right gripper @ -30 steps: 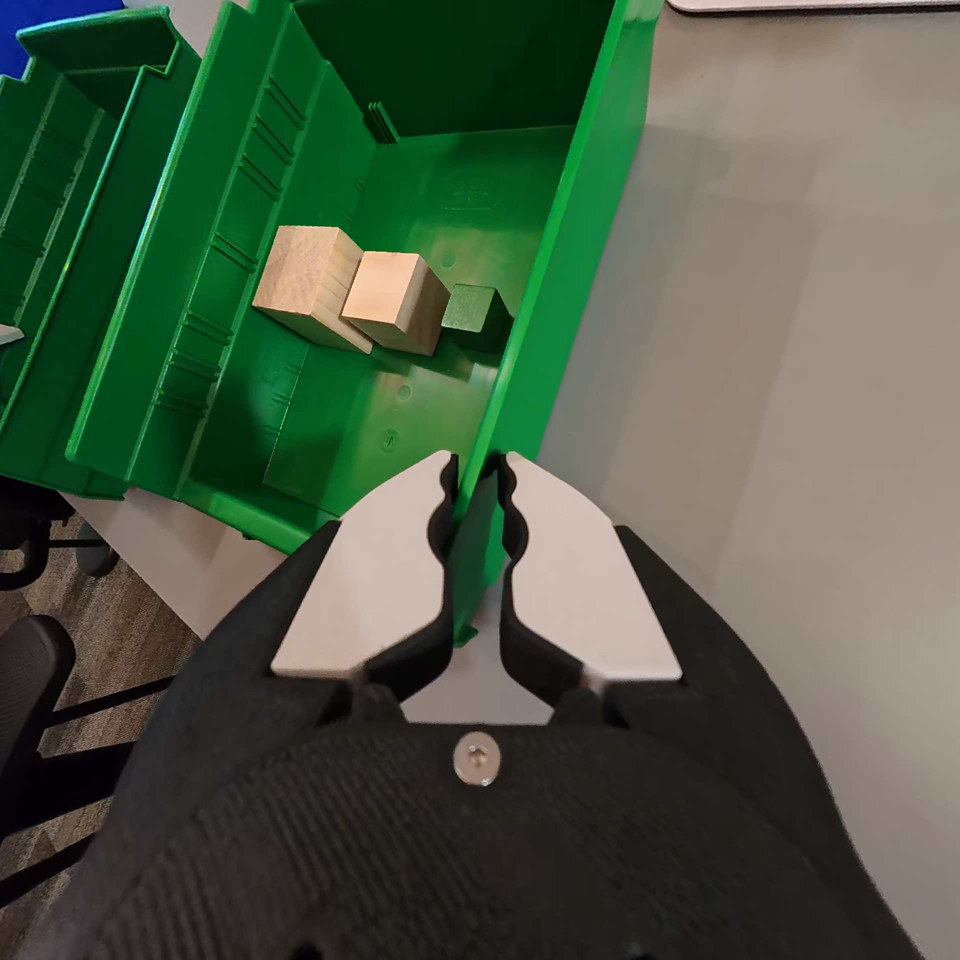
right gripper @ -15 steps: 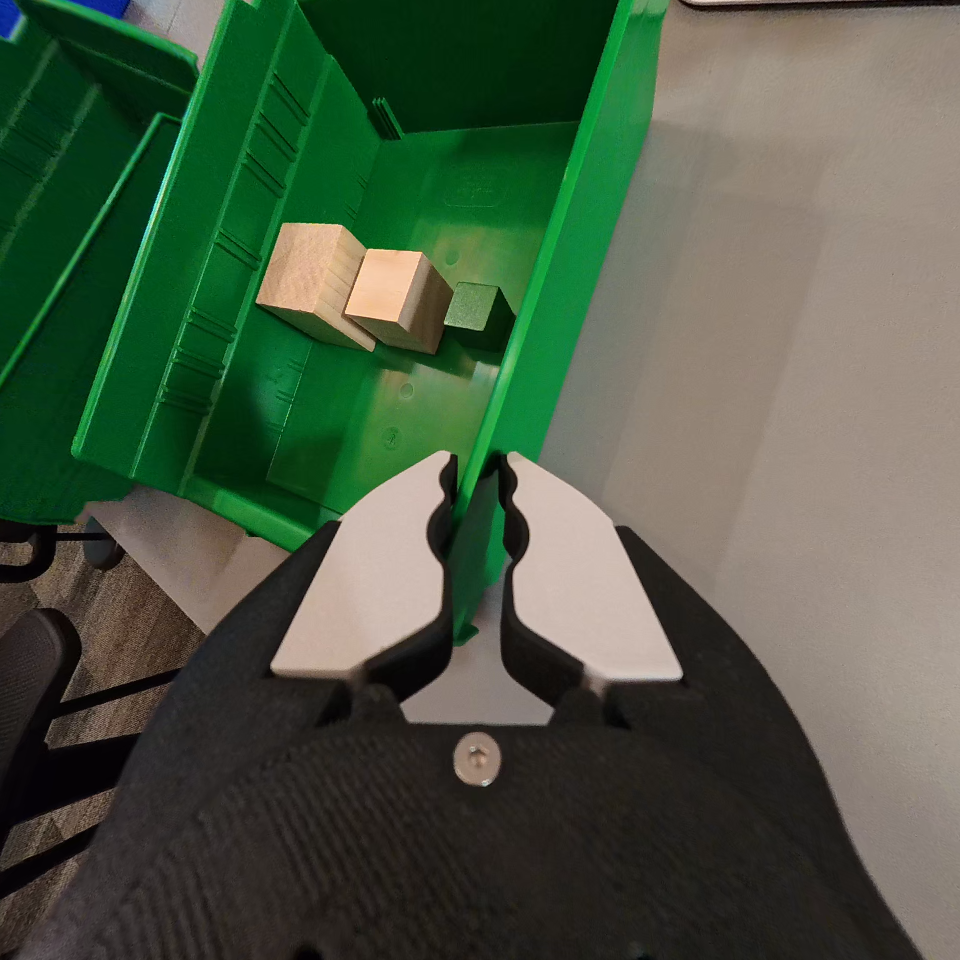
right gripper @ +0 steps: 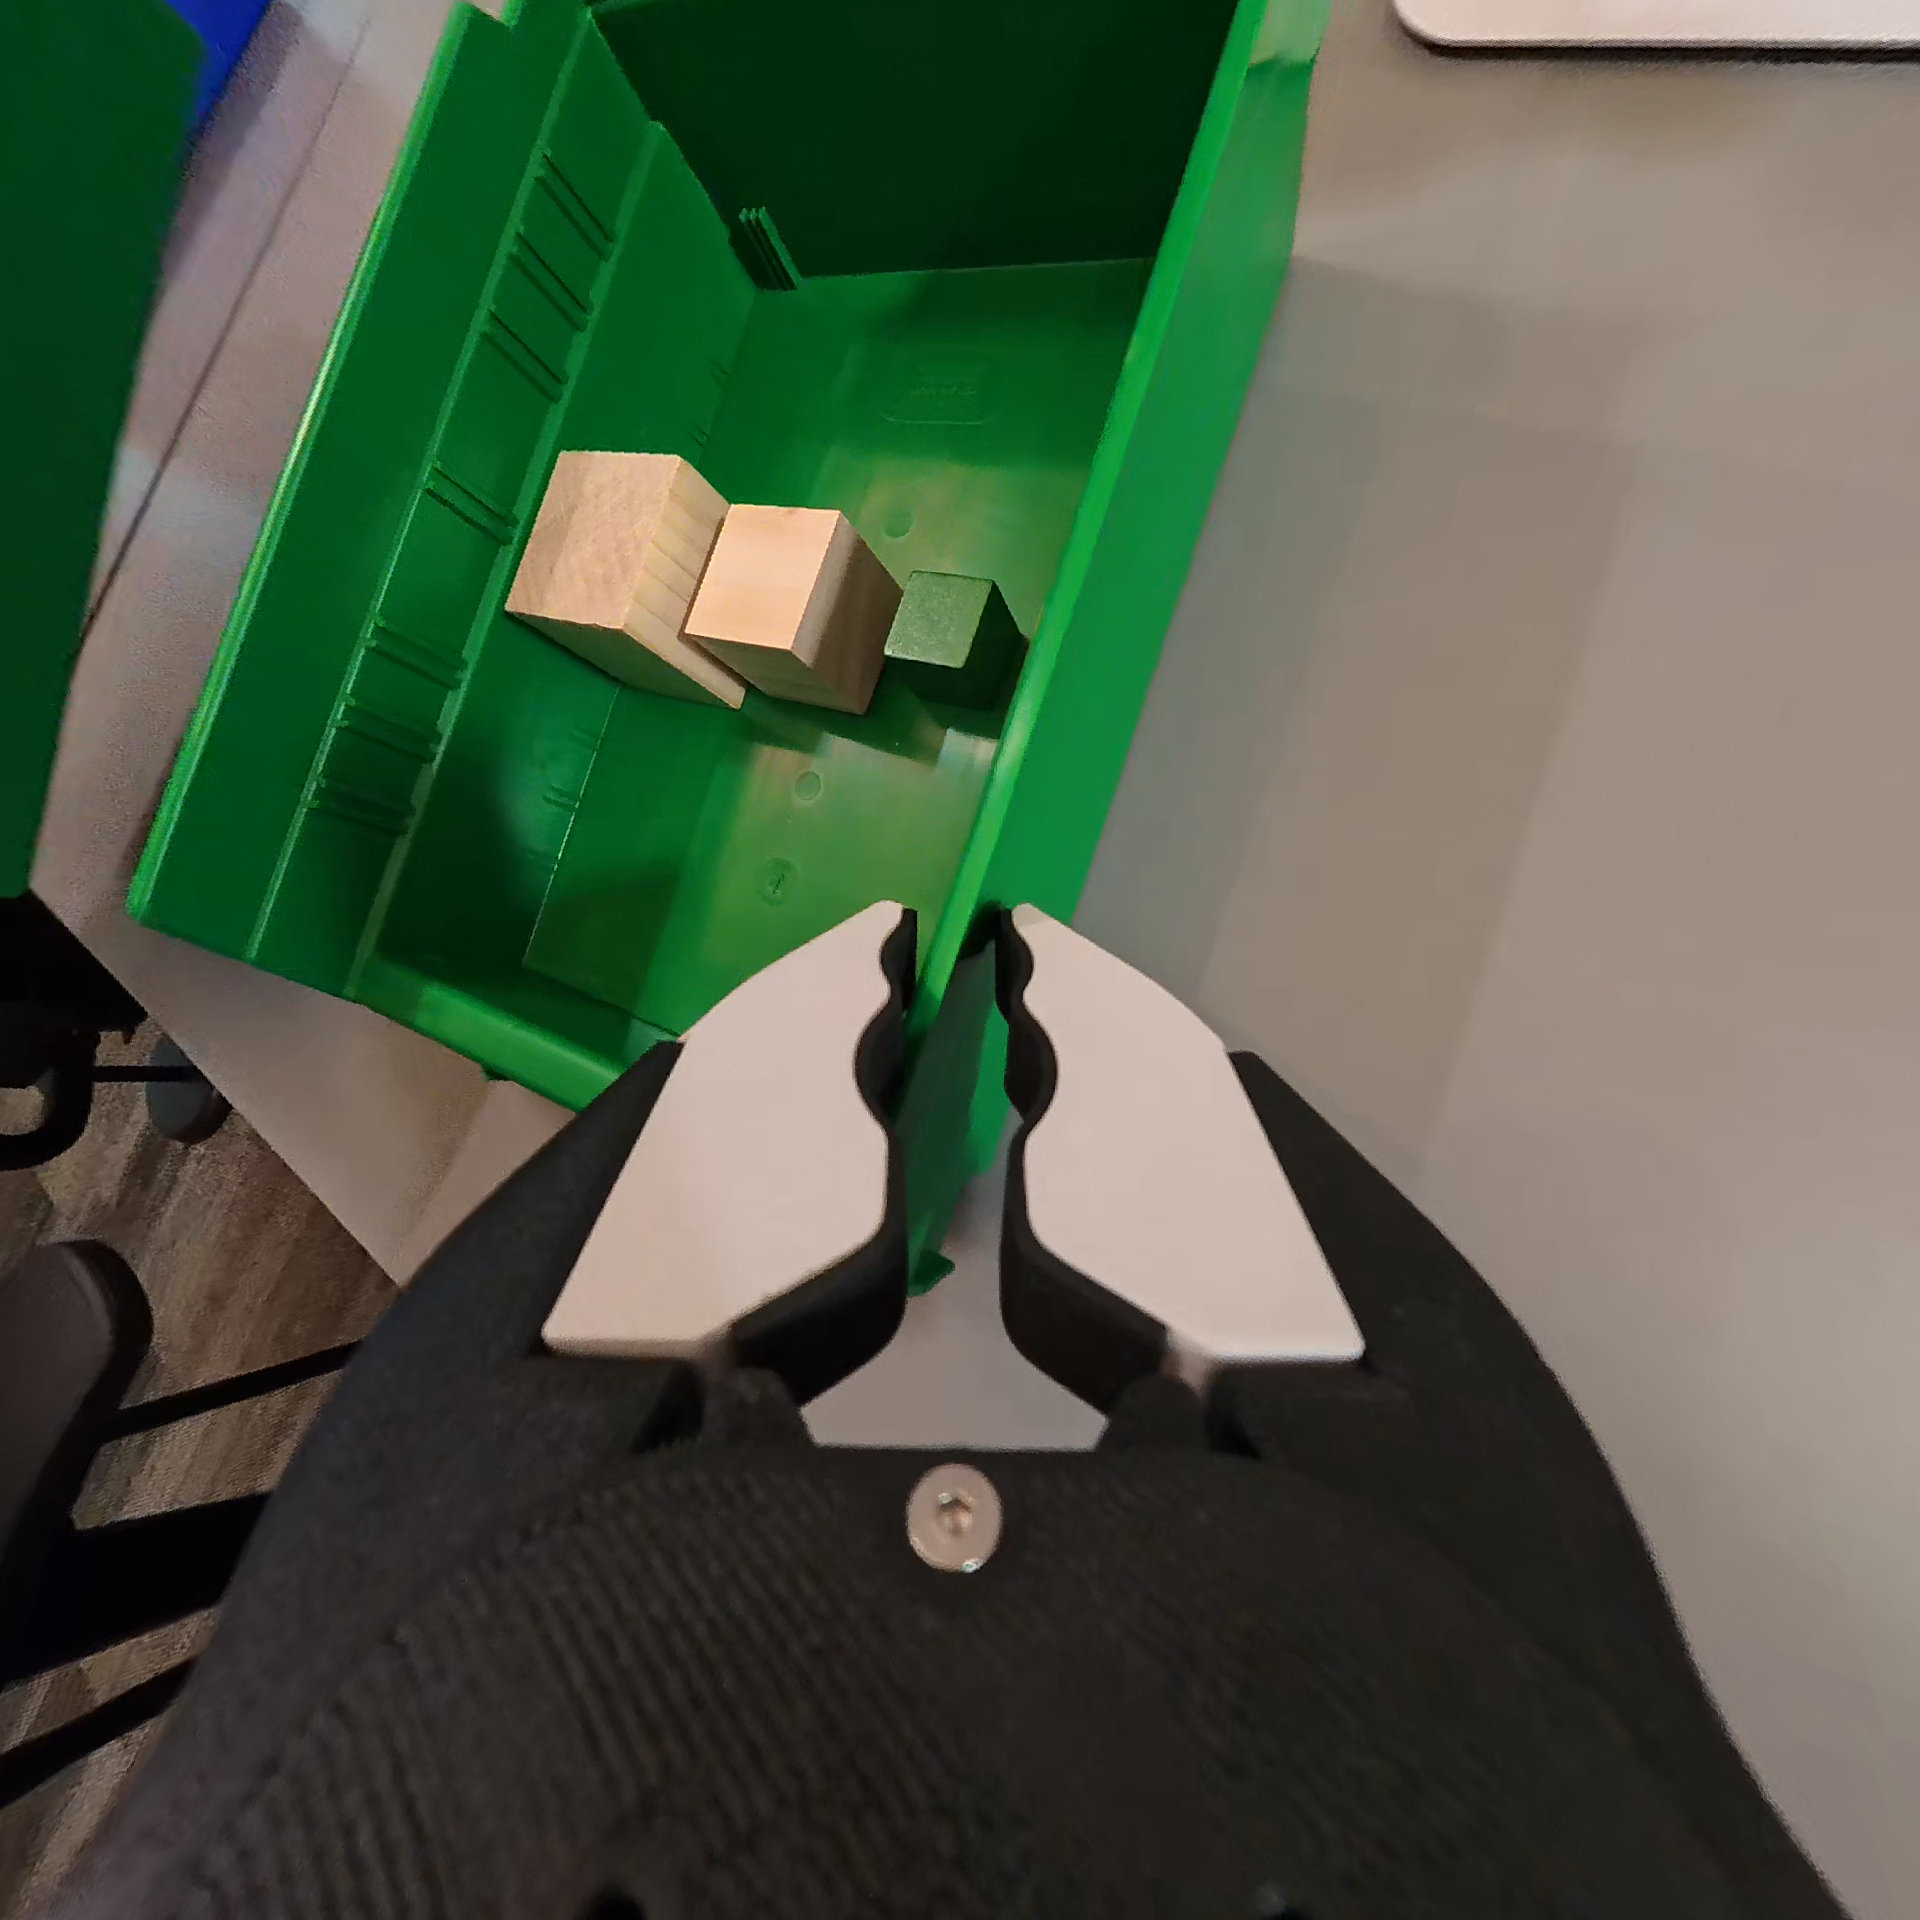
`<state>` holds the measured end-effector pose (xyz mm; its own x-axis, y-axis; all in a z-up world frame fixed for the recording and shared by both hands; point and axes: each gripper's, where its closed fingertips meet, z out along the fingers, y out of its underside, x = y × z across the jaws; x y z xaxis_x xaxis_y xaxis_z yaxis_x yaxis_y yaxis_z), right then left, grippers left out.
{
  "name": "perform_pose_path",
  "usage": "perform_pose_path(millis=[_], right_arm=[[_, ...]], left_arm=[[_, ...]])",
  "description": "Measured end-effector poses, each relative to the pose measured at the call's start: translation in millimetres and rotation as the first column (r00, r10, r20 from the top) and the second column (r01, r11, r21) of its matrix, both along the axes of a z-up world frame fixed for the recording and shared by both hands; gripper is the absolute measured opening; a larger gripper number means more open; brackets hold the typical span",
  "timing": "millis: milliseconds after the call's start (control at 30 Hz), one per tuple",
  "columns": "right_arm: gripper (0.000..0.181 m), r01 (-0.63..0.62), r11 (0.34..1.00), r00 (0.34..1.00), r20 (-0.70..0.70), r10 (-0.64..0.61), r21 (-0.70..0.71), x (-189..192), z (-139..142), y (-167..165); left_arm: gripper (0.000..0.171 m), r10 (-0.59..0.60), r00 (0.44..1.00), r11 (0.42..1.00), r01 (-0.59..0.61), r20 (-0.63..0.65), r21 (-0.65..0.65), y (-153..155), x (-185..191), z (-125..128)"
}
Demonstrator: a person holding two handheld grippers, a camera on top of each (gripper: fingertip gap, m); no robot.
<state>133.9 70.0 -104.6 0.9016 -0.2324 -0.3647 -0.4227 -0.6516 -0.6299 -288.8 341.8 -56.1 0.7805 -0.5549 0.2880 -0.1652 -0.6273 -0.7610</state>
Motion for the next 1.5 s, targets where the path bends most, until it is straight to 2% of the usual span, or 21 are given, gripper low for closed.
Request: perform_pose_path(millis=[133, 233, 500, 700, 800, 1067, 1367, 1500], right_arm=[[0.015, -0.005, 1.000, 1.000, -0.009, 0.005, 0.015, -14.6, 0.4, 15.5], [0.016, -0.013, 1.000, 1.000, -0.014, 0.013, 0.022, -28.2, 0.7, 27.6], [0.017, 0.023, 0.999, 0.998, -0.055, -0.020, 0.047, -76.7, 1.7, 56.5], [0.017, 0.020, 0.998, 0.997, -0.071, -0.015, 0.063, -111.1, 2.5, 80.6], [0.018, 0.074, 0.993, 0.989, -0.132, -0.061, 0.096, -127.2, 3.3, 93.9], [0.022, 0.115, 0.980, 0.978, -0.192, -0.082, 0.164, -172.5, 5.4, 125.0], [0.023, 0.080, 0.983, 0.978, -0.204, -0.045, 0.165, -185.4, 6.4, 130.1], [0.018, 0.021, 0.976, 0.987, -0.162, 0.015, 0.215, -181.3, 20.2, 119.3]], left_arm=[[0.009, 0.042, 0.996, 0.998, -0.046, 0.082, 0.040, -1.2, -17.7, 28.0], [0.009, 0.073, 0.991, 0.995, -0.080, 0.108, 0.059, -1.1, -33.4, 38.7], [0.009, 0.139, 0.979, 0.988, -0.148, 0.150, 0.053, 8.1, -59.5, 34.2], [0.009, 0.118, 0.962, 0.988, -0.138, 0.244, 0.066, 7.2, -64.9, 53.6], [0.009, 0.101, 0.954, 0.991, -0.123, 0.282, 0.059, 5.5, -65.0, 57.9], [0.009, 0.131, 0.967, 0.986, -0.149, 0.220, 0.070, 8.2, -73.2, 53.0], [0.009, 0.136, 0.964, 0.984, -0.159, 0.230, 0.085, 11.4, -72.5, 54.2], [0.009, 0.085, 0.963, 0.990, -0.110, 0.254, 0.087, 5.5, -60.6, 61.3]])
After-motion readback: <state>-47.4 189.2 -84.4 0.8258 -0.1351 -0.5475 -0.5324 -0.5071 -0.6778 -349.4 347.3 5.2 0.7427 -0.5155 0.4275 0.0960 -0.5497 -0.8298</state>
